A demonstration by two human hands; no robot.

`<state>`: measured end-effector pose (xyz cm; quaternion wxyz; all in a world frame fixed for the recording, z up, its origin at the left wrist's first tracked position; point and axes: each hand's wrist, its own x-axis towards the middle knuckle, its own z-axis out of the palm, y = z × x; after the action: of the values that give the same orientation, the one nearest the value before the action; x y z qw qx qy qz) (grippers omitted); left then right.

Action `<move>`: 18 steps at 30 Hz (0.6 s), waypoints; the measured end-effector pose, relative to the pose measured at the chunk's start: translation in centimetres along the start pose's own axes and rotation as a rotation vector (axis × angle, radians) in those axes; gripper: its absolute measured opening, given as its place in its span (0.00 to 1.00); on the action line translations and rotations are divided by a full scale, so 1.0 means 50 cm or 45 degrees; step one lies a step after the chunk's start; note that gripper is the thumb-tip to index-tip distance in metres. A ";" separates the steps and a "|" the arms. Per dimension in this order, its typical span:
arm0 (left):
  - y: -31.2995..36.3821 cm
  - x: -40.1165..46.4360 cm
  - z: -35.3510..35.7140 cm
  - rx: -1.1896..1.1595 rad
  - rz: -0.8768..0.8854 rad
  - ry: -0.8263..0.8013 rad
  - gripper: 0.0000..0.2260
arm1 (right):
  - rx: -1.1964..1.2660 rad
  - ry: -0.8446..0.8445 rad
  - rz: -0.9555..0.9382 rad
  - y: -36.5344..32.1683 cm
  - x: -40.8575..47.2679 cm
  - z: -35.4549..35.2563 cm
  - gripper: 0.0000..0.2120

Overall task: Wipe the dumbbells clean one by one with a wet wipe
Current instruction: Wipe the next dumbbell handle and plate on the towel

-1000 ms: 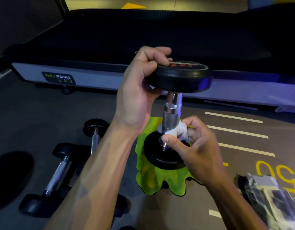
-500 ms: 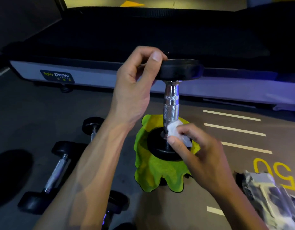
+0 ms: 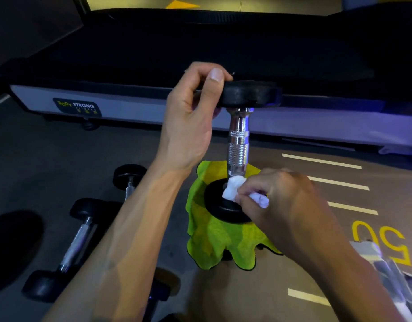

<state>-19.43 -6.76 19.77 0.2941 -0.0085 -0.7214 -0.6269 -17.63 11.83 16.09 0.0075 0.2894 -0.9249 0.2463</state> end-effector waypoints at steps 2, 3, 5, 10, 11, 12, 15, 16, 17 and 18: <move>-0.001 0.000 0.000 0.009 0.008 -0.006 0.10 | 0.048 0.004 -0.042 -0.004 0.002 0.003 0.04; -0.001 0.000 0.001 0.018 0.018 -0.018 0.10 | 0.077 -0.017 -0.051 -0.003 0.005 0.006 0.04; 0.000 0.000 0.002 0.047 0.054 -0.046 0.10 | 0.176 -0.061 -0.037 0.006 0.012 0.012 0.04; -0.007 0.002 -0.004 0.097 0.082 -0.062 0.10 | 0.379 -0.099 0.059 0.055 0.011 -0.005 0.07; -0.008 0.002 -0.005 0.100 0.076 -0.059 0.10 | 0.363 -0.101 0.052 0.061 0.011 -0.007 0.07; -0.008 0.002 -0.004 0.099 0.073 -0.054 0.10 | 0.337 -0.111 0.030 0.062 0.013 -0.008 0.08; -0.008 0.004 0.002 0.113 0.051 -0.037 0.10 | 0.229 -0.150 -0.058 0.053 0.022 -0.005 0.06; -0.008 0.007 0.003 0.119 0.039 -0.033 0.10 | 0.237 -0.157 -0.066 0.053 0.026 -0.006 0.06; -0.010 0.010 0.002 0.121 0.025 -0.030 0.10 | 0.260 -0.162 -0.063 0.053 0.029 -0.010 0.05; -0.013 0.014 -0.001 0.119 0.008 -0.032 0.10 | 0.273 -0.172 -0.059 0.054 0.032 -0.016 0.05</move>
<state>-20.24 -7.19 19.51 0.2871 -0.0046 -0.7536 -0.5914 -20.50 13.26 15.81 -0.0799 0.3259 -0.8848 0.3234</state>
